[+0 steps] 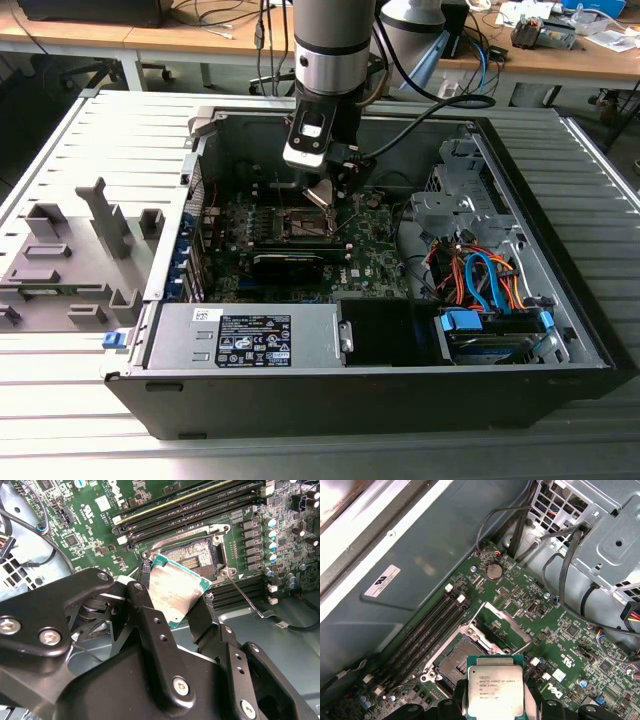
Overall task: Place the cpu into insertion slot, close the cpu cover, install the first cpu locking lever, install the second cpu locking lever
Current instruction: 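Place the cpu into insertion slot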
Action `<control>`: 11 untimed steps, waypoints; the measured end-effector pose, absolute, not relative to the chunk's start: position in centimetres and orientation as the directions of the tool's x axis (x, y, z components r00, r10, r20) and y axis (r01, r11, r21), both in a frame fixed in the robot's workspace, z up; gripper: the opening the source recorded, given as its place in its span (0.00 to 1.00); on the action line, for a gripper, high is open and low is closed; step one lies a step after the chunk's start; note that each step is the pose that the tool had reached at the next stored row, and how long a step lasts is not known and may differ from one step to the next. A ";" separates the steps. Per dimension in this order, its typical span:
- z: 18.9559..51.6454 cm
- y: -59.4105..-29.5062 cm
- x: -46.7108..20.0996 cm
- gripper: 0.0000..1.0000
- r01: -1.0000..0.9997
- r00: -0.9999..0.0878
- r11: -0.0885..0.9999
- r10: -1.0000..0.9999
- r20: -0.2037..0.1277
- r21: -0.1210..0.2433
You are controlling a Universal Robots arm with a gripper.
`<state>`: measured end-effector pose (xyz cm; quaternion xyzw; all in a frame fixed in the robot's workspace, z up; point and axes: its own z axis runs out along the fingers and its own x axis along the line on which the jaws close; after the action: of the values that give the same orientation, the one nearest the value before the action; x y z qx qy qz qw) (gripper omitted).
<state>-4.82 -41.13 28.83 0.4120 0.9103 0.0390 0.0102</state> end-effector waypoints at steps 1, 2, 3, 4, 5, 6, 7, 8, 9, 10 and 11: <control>28.8 -41.1 -4.8 0.54 0.750 -0.659 0.656 0.752 0.014 0.079; 28.8 -41.1 -4.8 0.54 0.751 -0.659 0.656 0.752 0.014 0.079; 28.8 -41.1 -4.8 0.54 0.751 -0.658 0.655 0.753 0.014 0.079; 28.8 -41.1 -4.8 0.54 0.752 -0.657 0.655 0.753 0.014 0.079; 28.8 -41.1 -4.8 0.54 0.753 -0.656 0.654 0.754 0.014 0.079; 28.8 -41.1 -4.8 0.54 0.753 -0.656 0.653 0.755 0.014 0.079; 28.8 -41.1 -4.8 0.54 0.754 -0.655 0.653 0.755 0.014 0.079; 28.8 -41.1 -4.8 0.54 0.754 -0.655 0.652 0.756 0.014 0.079; 28.8 -41.1 -4.8 0.54 0.755 -0.654 0.651 0.756 0.014 0.079; 28.8 -41.1 -4.8 0.54 0.755 -0.653 0.650 0.757 0.014 0.079; 28.8 -41.1 -4.8 0.54 0.756 -0.653 0.650 0.758 0.014 0.079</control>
<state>-4.82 -41.13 28.83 0.4166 0.9082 0.0389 0.0104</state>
